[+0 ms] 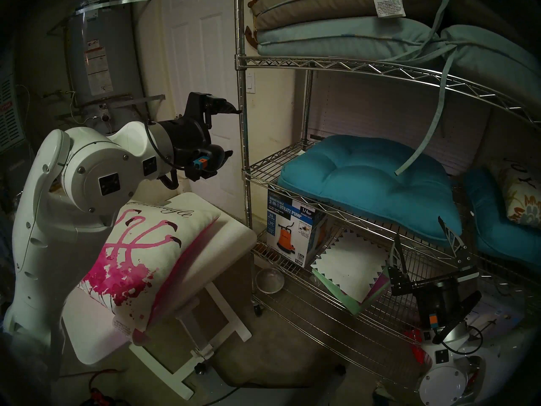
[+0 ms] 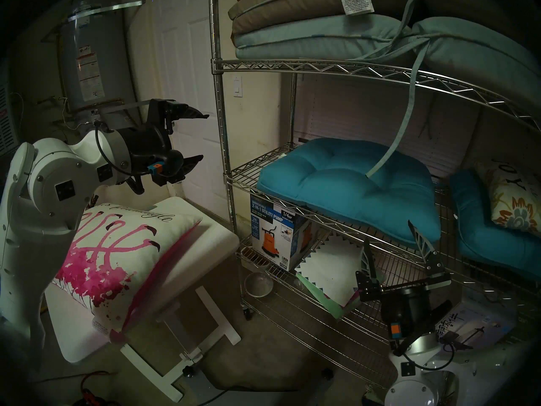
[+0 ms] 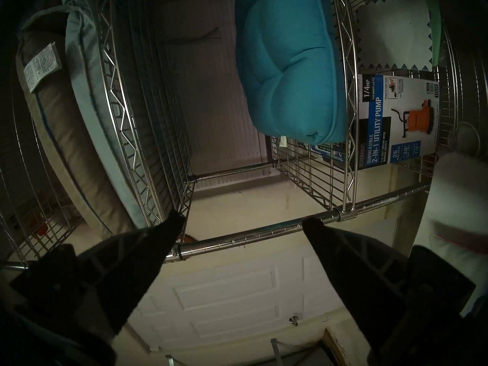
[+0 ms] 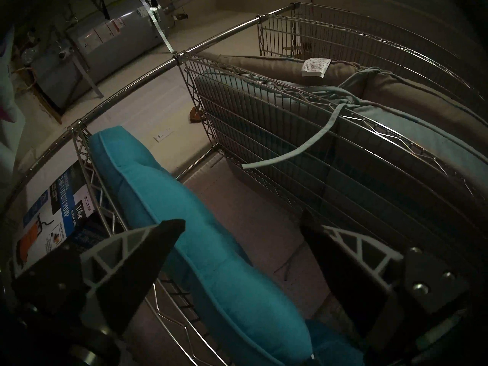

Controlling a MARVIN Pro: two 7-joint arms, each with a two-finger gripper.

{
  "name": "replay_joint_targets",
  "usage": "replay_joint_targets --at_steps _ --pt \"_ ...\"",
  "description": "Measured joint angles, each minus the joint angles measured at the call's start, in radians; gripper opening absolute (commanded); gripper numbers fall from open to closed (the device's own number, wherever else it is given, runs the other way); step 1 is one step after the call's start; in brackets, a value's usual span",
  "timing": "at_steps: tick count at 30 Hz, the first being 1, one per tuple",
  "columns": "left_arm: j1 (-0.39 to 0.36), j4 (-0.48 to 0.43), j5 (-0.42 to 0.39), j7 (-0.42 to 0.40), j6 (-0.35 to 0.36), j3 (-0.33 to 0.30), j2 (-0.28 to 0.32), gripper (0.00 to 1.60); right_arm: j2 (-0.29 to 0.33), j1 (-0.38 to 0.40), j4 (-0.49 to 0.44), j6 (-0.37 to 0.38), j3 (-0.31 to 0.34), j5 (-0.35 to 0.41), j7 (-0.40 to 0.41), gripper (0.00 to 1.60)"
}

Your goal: Take cushion off the shelf

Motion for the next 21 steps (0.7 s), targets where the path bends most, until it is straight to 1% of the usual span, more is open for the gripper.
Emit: replay_joint_targets --at_steps 21 --pt "-0.04 0.012 0.035 -0.019 0.035 0.035 -0.018 1.6 0.002 -0.038 -0.026 0.077 0.044 -0.011 0.0 1.6"
